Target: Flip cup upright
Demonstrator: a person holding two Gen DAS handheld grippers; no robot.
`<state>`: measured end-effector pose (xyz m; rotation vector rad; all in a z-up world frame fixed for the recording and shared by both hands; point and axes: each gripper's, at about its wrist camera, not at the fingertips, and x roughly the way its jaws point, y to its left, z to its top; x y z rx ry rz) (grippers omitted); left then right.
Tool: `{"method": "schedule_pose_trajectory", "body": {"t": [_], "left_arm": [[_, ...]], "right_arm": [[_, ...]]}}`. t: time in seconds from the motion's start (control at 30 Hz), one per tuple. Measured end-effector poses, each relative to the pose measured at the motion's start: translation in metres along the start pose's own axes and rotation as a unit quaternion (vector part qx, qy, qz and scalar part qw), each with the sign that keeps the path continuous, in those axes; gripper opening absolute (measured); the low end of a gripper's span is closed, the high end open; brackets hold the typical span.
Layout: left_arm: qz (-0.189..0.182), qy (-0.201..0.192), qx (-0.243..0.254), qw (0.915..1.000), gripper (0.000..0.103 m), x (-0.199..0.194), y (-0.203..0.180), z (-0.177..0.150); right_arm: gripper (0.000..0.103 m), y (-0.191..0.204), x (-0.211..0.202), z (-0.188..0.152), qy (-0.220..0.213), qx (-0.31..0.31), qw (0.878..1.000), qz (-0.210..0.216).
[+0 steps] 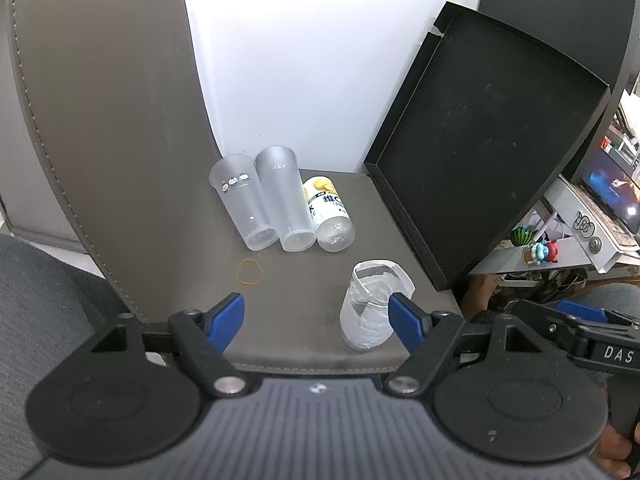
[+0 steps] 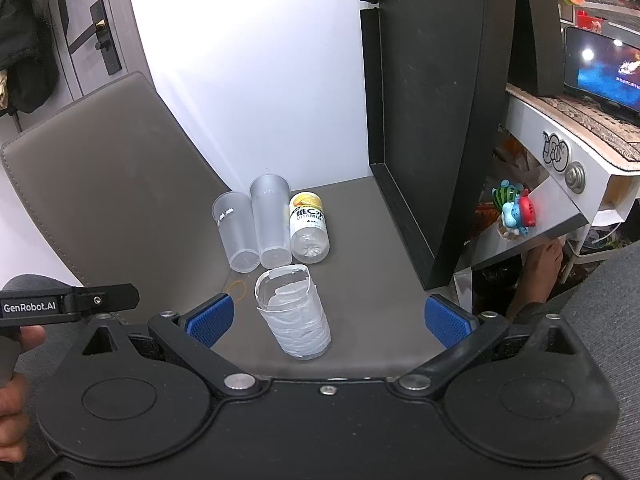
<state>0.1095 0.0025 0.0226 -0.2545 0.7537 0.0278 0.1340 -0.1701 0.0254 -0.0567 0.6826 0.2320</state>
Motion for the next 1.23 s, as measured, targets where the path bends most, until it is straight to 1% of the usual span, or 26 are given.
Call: {"method": "schedule_pose_trajectory", "body": {"t": [0.57,0.9,1.0,1.1,1.17,1.23], "left_arm": [[-0.002,-0.006,0.008,1.0,0.078,0.001,-0.006,0.001],[-0.003,-0.003,0.008,1.0,0.078,0.003,-0.006,0.0],[-0.003,-0.008,0.013,0.9999,0.078,0.003,-0.006,0.001],[0.012,-0.024,0.026,0.9993,0.078,0.002,-0.009,0.0],[0.014,-0.034,0.036,0.9987,0.078,0.002,-0.011,0.0],[0.012,-0.031,0.041,0.9986,0.078,0.005,-0.011,0.001]], "right_arm": [[0.103,-0.002,0.0,-0.001,0.0,0.002,1.0,-0.005],[0.103,-0.003,0.004,-0.001,0.003,0.005,1.0,-0.007],[0.103,-0.003,0.005,0.0,0.002,0.007,1.0,-0.011],[0.103,-0.003,0.005,0.0,-0.002,0.005,1.0,-0.014],[0.103,-0.003,0.005,0.0,-0.007,0.003,1.0,-0.015],[0.103,-0.001,0.007,0.0,-0.006,0.0,1.0,-0.017]]}}
